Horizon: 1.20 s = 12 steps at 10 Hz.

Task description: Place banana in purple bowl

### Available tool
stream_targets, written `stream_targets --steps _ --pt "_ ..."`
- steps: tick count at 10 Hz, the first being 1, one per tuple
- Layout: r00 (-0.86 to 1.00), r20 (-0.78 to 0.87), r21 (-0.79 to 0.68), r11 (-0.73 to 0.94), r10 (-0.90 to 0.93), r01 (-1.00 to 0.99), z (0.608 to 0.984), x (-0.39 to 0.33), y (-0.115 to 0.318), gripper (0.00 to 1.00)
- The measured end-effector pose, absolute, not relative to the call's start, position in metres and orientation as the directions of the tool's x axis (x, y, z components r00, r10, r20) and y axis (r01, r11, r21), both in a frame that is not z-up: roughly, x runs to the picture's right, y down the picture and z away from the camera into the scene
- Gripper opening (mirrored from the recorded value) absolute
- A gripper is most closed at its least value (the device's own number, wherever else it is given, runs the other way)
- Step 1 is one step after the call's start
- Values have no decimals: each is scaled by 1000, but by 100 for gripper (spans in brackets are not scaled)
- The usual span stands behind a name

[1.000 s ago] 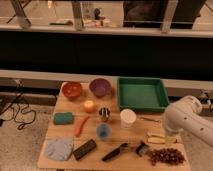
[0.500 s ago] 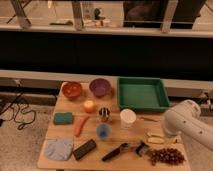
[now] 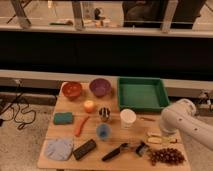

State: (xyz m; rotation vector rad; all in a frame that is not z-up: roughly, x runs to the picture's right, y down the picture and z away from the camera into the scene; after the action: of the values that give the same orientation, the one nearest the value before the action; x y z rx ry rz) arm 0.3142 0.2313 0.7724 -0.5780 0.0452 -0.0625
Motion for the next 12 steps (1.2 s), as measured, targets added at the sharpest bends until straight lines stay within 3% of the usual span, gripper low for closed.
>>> stream_targets --steps 12 --pt "996 -88 -598 801 -30 -29 794 345 249 80"
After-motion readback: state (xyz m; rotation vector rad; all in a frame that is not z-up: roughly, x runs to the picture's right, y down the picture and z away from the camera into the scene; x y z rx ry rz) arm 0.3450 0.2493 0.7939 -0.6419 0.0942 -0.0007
